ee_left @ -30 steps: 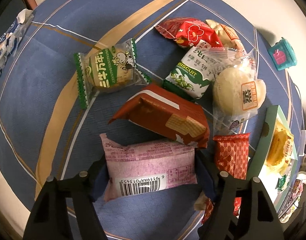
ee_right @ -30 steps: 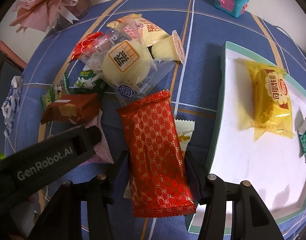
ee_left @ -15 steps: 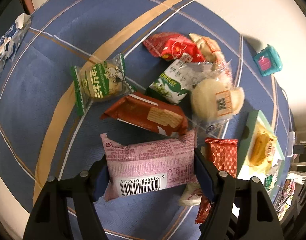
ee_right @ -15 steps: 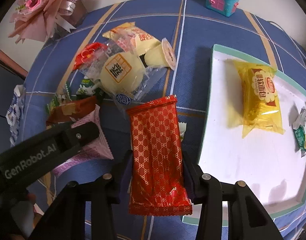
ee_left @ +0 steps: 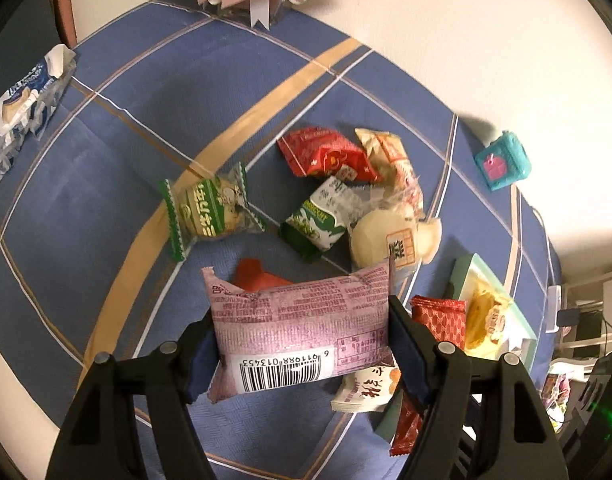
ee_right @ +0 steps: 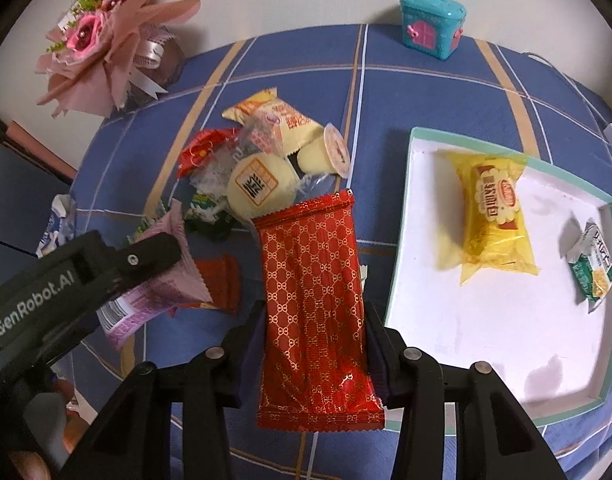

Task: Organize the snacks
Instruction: 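Carry the pink pastry with the left tool while the right tool carries the red packet into the tray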

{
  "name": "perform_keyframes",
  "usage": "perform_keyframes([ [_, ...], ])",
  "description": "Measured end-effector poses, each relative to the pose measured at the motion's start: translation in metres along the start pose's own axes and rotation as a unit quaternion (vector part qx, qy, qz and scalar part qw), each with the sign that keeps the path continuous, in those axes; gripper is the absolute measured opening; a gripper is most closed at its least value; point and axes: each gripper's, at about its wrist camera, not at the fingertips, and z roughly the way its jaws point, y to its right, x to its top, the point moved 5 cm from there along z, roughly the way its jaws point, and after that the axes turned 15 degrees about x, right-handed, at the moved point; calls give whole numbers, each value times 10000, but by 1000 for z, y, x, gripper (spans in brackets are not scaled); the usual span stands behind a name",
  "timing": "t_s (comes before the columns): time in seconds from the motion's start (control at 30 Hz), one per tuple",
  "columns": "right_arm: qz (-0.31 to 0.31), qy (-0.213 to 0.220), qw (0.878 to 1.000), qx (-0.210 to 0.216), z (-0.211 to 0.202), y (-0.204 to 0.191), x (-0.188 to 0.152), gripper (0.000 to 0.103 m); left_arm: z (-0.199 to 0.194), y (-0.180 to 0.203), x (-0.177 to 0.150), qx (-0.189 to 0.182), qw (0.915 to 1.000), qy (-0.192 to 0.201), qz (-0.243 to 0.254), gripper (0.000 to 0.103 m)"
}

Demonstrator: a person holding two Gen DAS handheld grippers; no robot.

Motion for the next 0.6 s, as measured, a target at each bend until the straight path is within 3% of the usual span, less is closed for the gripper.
perform_keyframes([
  [0.23, 74, 73, 9999, -16, -11, 6, -2, 48, -9, -8, 3, -6, 9999, 113, -53, 76],
  [0.27, -275, -194, 9993, -147, -15, 9, -3, 48, -7, -7, 3, -11, 9999, 113, -49, 76],
  [0.6, 322, 291, 9977, -525, -47, 58, 14, 48, -5, 22, -5, -46, 9995, 202, 236, 76],
])
